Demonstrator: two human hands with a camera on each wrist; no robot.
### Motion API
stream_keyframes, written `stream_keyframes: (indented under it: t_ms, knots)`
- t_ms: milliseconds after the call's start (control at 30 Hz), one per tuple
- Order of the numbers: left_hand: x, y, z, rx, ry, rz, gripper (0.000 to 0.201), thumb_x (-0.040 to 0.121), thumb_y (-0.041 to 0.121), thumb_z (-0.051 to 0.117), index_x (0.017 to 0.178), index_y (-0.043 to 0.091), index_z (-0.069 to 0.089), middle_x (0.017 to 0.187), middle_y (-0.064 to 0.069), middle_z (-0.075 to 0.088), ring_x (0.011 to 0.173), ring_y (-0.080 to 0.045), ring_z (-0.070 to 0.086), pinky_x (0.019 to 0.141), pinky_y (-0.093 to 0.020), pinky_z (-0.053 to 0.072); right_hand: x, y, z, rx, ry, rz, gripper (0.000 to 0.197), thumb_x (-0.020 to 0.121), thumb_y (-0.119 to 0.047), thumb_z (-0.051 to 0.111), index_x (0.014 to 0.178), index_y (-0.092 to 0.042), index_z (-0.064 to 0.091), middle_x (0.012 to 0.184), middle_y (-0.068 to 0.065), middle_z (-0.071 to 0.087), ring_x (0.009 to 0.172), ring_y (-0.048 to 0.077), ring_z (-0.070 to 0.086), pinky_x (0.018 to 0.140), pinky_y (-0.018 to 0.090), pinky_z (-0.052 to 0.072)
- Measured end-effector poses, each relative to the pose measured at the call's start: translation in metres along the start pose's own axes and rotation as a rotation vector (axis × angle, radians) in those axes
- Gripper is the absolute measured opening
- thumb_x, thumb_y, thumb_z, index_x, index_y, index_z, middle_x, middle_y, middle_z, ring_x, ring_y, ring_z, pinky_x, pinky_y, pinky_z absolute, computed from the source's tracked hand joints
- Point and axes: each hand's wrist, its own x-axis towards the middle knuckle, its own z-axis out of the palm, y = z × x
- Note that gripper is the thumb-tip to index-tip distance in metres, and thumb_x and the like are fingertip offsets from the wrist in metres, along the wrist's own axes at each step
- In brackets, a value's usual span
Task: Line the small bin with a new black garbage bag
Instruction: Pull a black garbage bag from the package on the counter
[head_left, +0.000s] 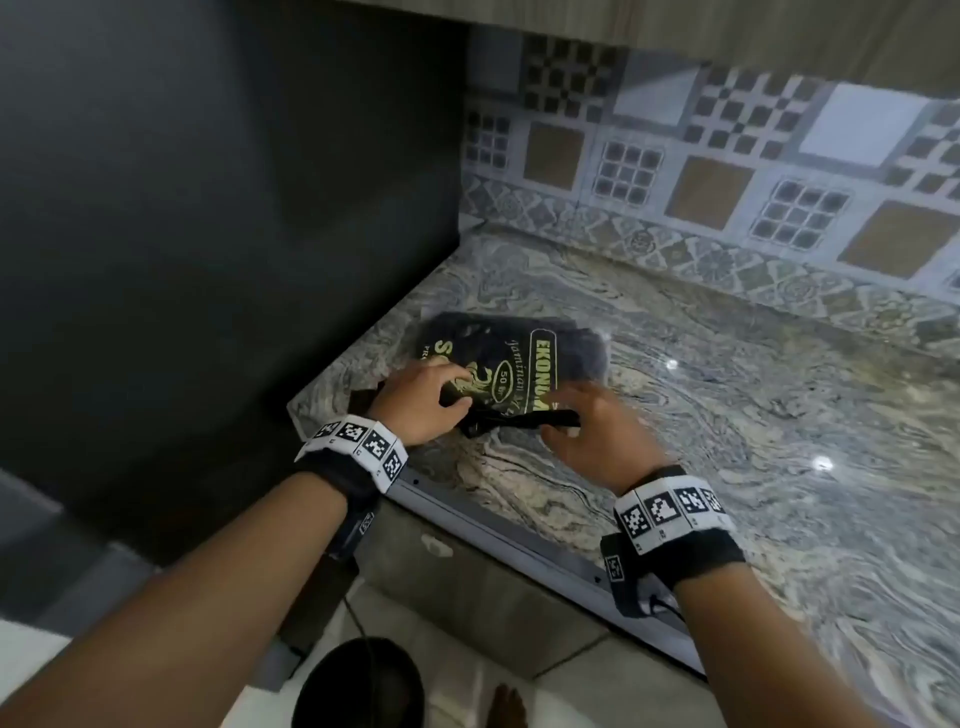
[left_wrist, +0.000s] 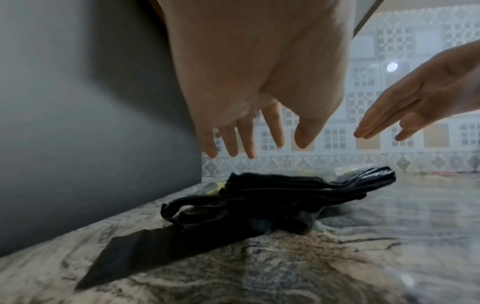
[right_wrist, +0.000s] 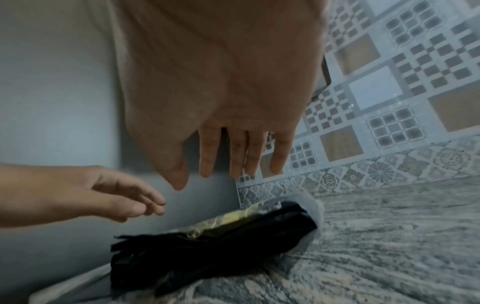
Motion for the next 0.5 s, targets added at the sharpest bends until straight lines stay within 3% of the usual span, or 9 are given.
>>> stream_keyframes:
  t_ms: [67,233,400,500]
  knots:
    - [0.014,-0.004,0.007,0.052,-0.02,0.005,0.039,0.082,0.039,0.061,0.118,0.025,0.061,0.126,0.001,0.059,0.118,-0.021,0.053,0.098,-0.037,0.043,0.01,0.009,0.007,-0.035,0.009,0.003,0.037,0.081,-0.035,0.063,0.116,-0.025,0.064,0.124,0.002,0.061,0.11,0.025,0.059,0.092,0.045,0.052]
    - [0.035,-0.011,0.018,0.138,-0.078,0.026,0.038,0.08,0.034,0.065,0.116,0.024,0.064,0.123,-0.001,0.061,0.117,-0.019,0.053,0.1,-0.035,0.041,0.026,0.02,0.019,-0.048,-0.018,0.011,0.037,0.082,-0.036,0.064,0.118,-0.027,0.063,0.128,0.002,0.06,0.115,0.024,0.056,0.099,0.046,0.047]
    - [0.044,-0.014,0.024,0.113,-0.013,0.051,0.018,0.083,0.03,0.063,0.095,0.022,0.073,0.105,0.002,0.068,0.1,-0.019,0.062,0.087,-0.035,0.048,0.034,0.029,0.024,-0.069,-0.048,-0.003,0.038,0.084,-0.037,0.062,0.12,-0.028,0.062,0.13,-0.001,0.059,0.117,0.022,0.056,0.104,0.043,0.042]
    - [0.049,-0.016,0.025,0.039,0.078,0.025,0.017,0.086,0.027,0.061,0.092,0.019,0.074,0.101,0.002,0.07,0.094,-0.017,0.063,0.08,-0.029,0.048,0.036,0.033,0.026,-0.081,-0.05,0.011,0.038,0.083,-0.037,0.061,0.12,-0.028,0.062,0.127,-0.002,0.061,0.114,0.021,0.057,0.103,0.042,0.04]
